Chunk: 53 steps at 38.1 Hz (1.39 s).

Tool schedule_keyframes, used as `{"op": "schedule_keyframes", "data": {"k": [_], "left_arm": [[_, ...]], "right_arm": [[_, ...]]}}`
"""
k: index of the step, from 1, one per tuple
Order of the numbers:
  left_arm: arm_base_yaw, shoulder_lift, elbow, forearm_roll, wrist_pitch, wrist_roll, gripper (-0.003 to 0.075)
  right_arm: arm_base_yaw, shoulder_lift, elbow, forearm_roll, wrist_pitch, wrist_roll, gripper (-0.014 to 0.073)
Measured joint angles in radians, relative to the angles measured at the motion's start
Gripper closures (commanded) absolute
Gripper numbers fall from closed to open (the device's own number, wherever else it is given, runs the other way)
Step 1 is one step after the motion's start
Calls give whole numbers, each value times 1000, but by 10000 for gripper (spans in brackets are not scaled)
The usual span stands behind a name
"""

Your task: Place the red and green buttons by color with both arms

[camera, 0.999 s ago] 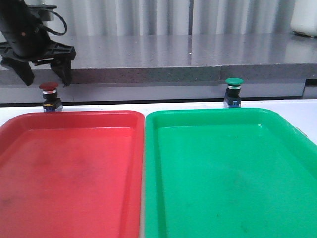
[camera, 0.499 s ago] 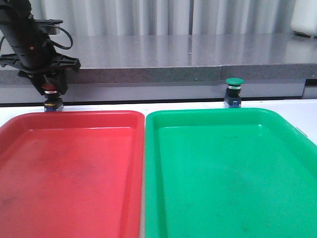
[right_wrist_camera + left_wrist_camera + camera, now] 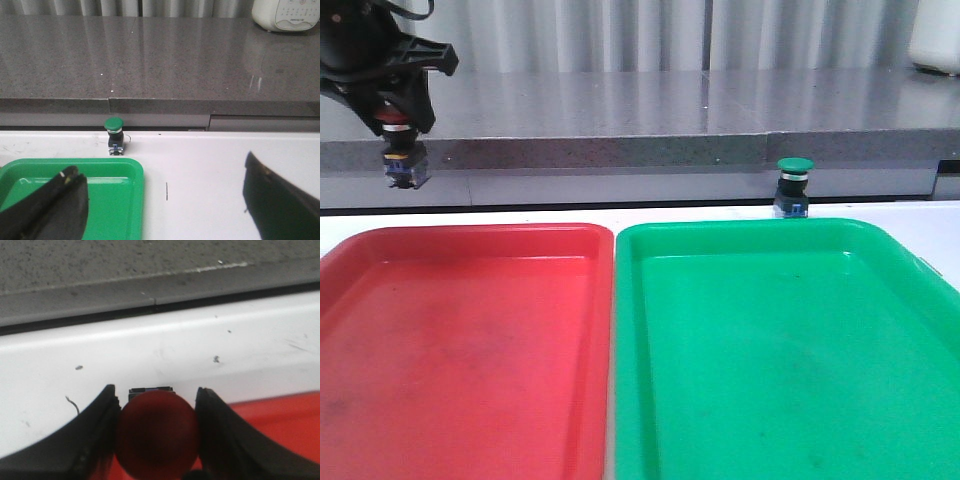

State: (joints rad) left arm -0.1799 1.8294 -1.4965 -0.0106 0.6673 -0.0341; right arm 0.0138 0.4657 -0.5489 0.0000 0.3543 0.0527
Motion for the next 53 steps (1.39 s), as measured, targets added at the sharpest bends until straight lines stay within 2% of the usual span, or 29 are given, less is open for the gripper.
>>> {"op": "schedule_keyframes", "data": {"k": [6,12,23,27,34,36,38,44,47,50,53], "left_arm": [[-129,-156,269,-62,-47,-4,659],[-231,-192,484,-75,-109,-53,659],[-243,-204,548,-75,-156,-91,637],[-243,-206,550,-75,-157,-93,533],[-243,-220,554,-75,-154,-97,202],[-243,-228,557,-75,-147,-97,143],[-243,-237,558,-75,-145,-97,122],[-243,-298,547,-75,-132,-97,127],[-243,-331,533,-68,-130,-97,171],[-243,-370,520,-44,-127,-97,275],[-230,-405,510,-17,-121,-97,427]], "right_arm": [[0,0,0,0,0,0,-50],[0,0,0,0,0,0,-50],[0,0,0,0,0,0,-50],[0,0,0,0,0,0,-50],[0,0,0,0,0,0,-50],[0,0,0,0,0,0,-50],[0,0,0,0,0,0,-50],[0,0,0,0,0,0,-50],[0,0,0,0,0,0,-50],[0,0,0,0,0,0,-50],[0,0,0,0,0,0,-50]]}}
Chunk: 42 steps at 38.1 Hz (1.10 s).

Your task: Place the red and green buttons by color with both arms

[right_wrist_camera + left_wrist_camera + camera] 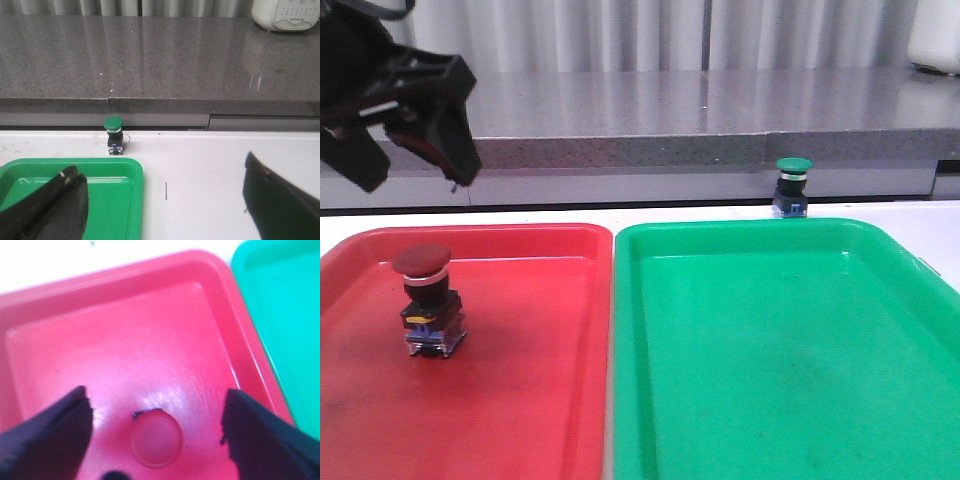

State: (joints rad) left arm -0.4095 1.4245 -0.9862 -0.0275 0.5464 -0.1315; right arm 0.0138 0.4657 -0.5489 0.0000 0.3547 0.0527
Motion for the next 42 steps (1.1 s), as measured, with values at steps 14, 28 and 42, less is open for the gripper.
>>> {"op": "schedule_keyframes", "data": {"k": [14,28,42], "left_arm": [[210,-257,49,52,40,0,740],[271,-888,469,55,-103,0,740],[271,-1361,628,28,-108,0,740]], "right_arm": [[0,0,0,0,0,0,-50],[0,0,0,0,0,0,-50],[0,0,0,0,0,0,-50]]}}
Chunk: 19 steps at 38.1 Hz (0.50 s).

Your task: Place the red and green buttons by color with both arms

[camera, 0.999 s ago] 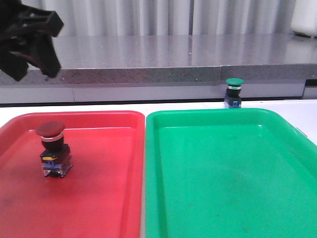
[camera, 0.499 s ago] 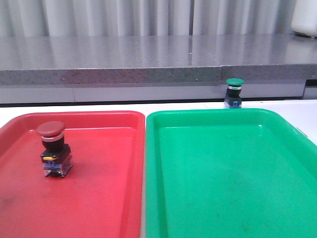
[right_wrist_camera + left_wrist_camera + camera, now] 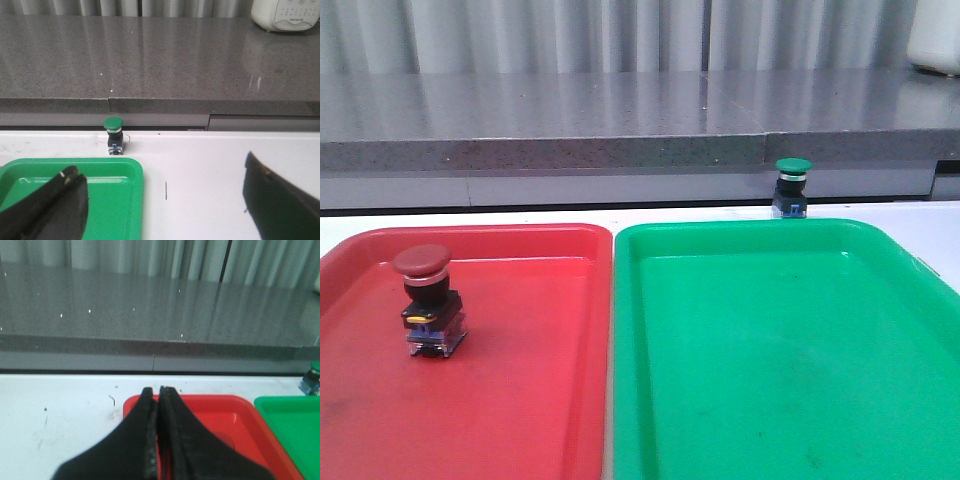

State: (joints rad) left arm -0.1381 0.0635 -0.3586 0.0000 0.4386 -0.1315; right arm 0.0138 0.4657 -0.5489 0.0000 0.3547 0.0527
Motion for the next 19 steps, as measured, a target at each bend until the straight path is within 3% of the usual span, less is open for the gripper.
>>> {"op": "schedule_keyframes", "data": {"k": [19], "left_arm": [[0,-68,4,0,-10,0,740]], "right_arm": [[0,0,0,0,0,0,-50]]}}
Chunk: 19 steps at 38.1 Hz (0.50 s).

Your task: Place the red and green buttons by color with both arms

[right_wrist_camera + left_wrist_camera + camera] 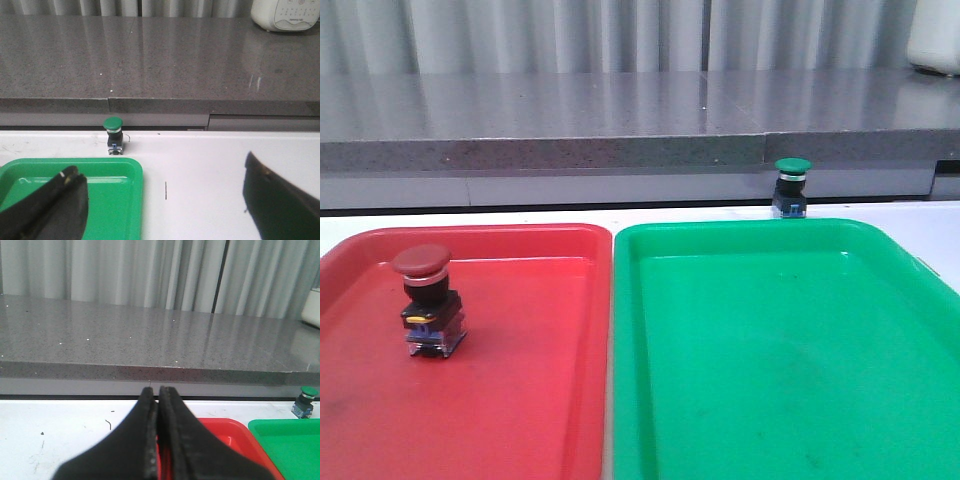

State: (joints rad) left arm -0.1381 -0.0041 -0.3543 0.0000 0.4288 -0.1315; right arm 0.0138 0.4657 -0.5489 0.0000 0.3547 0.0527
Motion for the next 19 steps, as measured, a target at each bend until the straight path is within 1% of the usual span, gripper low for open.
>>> {"op": "schedule_keyframes", "data": {"k": [9,12,16,19], "left_arm": [[0,0,0,0,0,0,740],[0,0,0,0,0,0,740],[0,0,0,0,0,0,740],[0,0,0,0,0,0,740]], "right_arm": [[0,0,0,0,-2,0,-50],[0,10,0,0,-23,0,-50],[0,74,-12,0,-74,0,-50],[0,168,-37,0,-118,0,-50]]}}
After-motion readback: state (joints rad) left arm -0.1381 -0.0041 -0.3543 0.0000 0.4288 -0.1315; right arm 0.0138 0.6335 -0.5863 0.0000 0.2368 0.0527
